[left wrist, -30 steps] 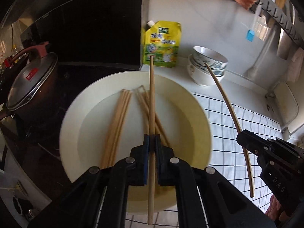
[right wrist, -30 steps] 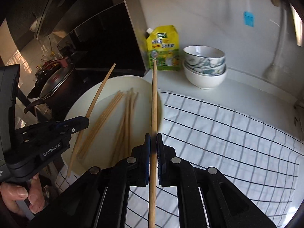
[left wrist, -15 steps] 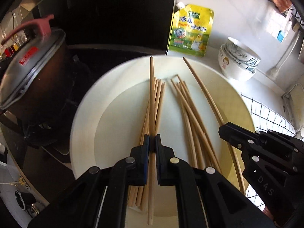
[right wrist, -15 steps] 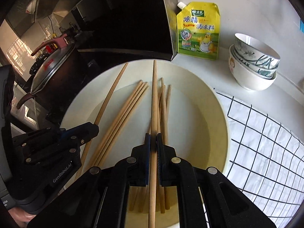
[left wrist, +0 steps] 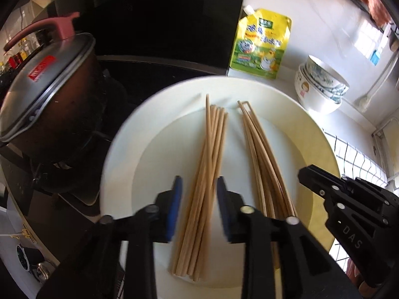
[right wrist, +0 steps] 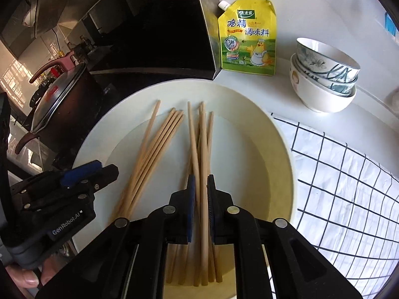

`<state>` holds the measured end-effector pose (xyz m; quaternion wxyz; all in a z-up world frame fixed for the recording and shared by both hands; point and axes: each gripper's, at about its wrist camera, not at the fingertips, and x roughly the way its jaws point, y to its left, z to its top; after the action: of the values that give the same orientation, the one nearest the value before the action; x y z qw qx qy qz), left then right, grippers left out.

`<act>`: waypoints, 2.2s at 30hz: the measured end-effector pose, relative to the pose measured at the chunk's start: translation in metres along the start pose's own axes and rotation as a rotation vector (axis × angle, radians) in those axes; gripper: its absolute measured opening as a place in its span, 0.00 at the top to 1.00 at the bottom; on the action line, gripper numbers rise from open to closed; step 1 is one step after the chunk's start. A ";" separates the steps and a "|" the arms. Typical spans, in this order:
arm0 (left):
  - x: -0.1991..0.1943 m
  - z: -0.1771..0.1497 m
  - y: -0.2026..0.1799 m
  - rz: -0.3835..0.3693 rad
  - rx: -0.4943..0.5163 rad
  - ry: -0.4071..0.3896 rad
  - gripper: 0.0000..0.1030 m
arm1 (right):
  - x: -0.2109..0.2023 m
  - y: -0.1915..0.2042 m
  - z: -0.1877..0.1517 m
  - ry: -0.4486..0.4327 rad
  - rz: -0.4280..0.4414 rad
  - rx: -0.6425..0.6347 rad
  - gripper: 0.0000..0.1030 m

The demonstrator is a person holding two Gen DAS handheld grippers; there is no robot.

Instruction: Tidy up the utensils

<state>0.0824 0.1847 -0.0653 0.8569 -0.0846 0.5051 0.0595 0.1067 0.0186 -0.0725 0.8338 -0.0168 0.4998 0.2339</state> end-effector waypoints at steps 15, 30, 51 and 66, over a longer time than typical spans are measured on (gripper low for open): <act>-0.043 -0.009 0.012 0.004 -0.034 -0.069 0.37 | -0.042 0.005 -0.022 -0.046 -0.037 0.003 0.80; -0.065 -0.016 0.013 0.012 -0.028 -0.113 0.32 | -0.064 0.014 -0.031 -0.087 -0.028 0.001 0.77; -0.084 -0.014 0.015 0.046 -0.034 -0.160 0.15 | -0.075 0.018 -0.033 -0.111 -0.049 -0.008 0.55; -0.089 -0.014 0.016 0.063 -0.035 -0.161 0.11 | -0.077 0.018 -0.034 -0.110 -0.054 -0.011 0.53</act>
<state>0.0248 0.1962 0.0049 0.8908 -0.0786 0.4357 0.1021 0.0409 -0.0033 -0.0212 0.8658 -0.0220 0.4513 0.2149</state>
